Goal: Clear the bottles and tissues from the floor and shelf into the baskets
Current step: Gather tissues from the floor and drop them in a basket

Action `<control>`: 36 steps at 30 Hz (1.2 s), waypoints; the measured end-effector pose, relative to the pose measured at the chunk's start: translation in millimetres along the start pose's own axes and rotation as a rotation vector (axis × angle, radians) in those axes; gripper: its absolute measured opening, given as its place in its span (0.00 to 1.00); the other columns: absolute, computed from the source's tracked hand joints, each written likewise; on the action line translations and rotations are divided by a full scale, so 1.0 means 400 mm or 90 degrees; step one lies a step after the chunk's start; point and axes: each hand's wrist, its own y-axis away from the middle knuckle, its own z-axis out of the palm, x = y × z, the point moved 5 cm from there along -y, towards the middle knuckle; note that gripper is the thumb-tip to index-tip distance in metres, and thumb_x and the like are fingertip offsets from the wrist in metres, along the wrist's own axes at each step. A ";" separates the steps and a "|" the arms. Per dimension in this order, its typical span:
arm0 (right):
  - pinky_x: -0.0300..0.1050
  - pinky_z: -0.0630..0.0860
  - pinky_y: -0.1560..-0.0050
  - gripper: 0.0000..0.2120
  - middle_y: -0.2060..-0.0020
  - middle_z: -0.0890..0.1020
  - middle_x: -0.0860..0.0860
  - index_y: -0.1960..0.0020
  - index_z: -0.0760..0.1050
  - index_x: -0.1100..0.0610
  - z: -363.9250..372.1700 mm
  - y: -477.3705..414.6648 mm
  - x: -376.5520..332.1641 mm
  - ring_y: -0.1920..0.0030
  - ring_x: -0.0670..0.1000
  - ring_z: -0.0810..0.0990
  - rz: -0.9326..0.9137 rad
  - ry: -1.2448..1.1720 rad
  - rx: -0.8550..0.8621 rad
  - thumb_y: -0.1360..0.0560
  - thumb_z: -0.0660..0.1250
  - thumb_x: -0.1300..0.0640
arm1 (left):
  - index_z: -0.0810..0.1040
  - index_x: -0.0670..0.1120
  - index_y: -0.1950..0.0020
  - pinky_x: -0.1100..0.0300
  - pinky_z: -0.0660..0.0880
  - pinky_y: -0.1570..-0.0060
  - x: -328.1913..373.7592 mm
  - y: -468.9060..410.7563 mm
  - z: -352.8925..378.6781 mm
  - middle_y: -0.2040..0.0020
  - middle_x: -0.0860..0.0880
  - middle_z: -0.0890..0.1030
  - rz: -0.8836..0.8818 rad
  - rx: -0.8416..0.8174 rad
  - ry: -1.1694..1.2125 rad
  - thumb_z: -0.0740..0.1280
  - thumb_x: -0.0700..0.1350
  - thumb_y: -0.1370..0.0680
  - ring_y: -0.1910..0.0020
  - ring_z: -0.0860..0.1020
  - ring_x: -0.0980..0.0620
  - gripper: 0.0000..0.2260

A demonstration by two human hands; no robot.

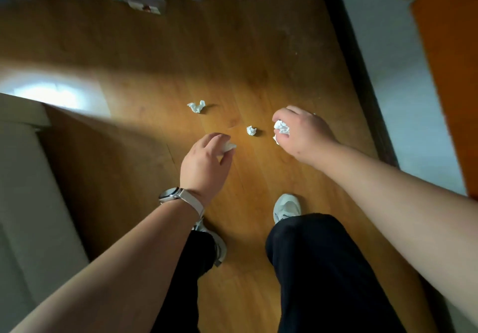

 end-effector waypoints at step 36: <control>0.36 0.66 0.65 0.11 0.51 0.80 0.47 0.45 0.75 0.50 -0.809 1.152 -0.812 0.62 0.46 0.73 0.321 0.018 0.494 0.26 0.69 0.51 | 0.80 0.45 0.41 0.63 0.76 0.56 0.750 0.516 -1.009 0.46 0.50 0.81 0.598 -0.090 0.116 0.71 0.44 0.23 0.52 0.78 0.53 0.12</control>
